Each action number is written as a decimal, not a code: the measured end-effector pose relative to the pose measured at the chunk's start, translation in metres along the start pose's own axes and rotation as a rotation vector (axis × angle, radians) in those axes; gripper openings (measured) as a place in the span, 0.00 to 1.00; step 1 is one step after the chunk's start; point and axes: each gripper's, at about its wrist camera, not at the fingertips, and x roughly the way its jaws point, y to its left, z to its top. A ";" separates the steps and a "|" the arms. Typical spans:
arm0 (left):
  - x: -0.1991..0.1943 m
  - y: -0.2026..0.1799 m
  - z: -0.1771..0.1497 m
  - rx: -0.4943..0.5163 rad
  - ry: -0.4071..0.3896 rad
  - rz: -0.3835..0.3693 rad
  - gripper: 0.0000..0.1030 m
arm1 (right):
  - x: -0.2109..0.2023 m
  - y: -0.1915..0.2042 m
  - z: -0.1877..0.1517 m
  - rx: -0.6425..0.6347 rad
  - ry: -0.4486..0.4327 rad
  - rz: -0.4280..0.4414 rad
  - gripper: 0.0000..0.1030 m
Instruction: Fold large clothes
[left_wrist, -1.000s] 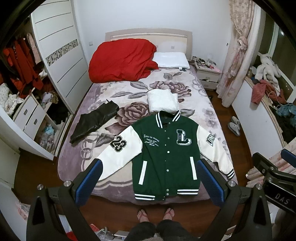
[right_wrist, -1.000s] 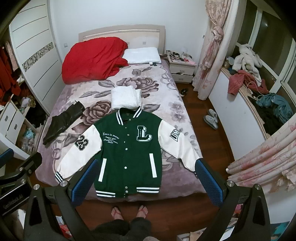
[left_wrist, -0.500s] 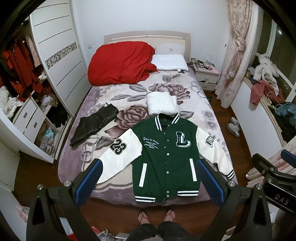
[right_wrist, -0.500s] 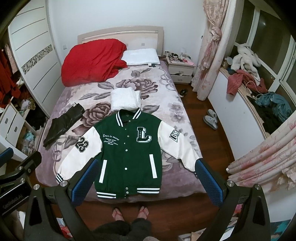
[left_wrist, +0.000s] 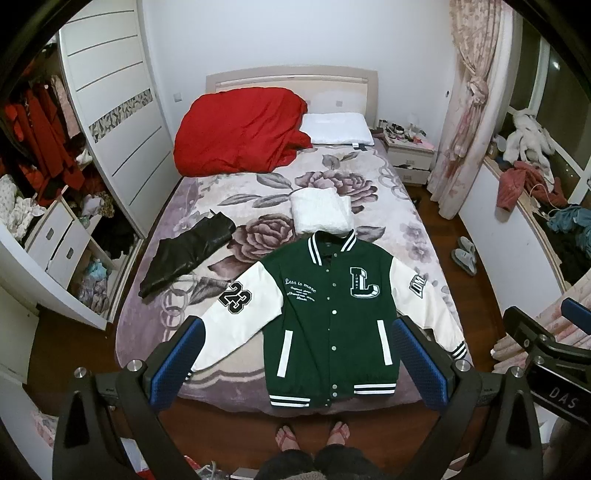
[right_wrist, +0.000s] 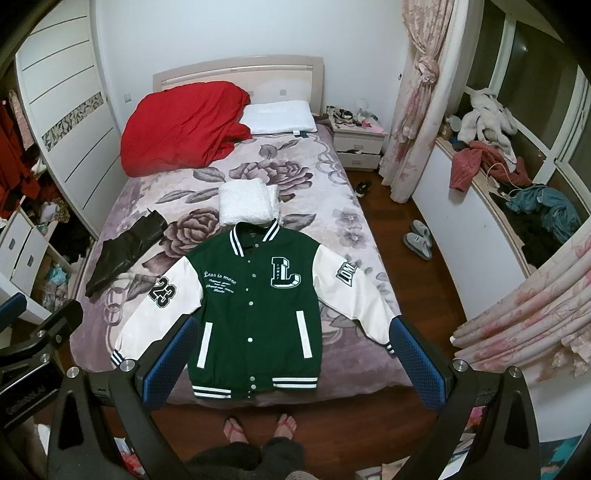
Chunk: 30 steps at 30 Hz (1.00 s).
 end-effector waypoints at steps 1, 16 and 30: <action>0.001 0.000 0.001 0.001 -0.002 -0.001 1.00 | 0.001 0.000 -0.003 0.001 -0.002 0.000 1.00; 0.008 -0.007 -0.009 0.009 -0.016 -0.004 1.00 | -0.004 -0.003 0.009 0.012 -0.005 -0.001 1.00; 0.236 -0.041 -0.025 0.052 0.073 0.169 1.00 | 0.262 -0.155 -0.037 0.515 0.271 -0.048 0.64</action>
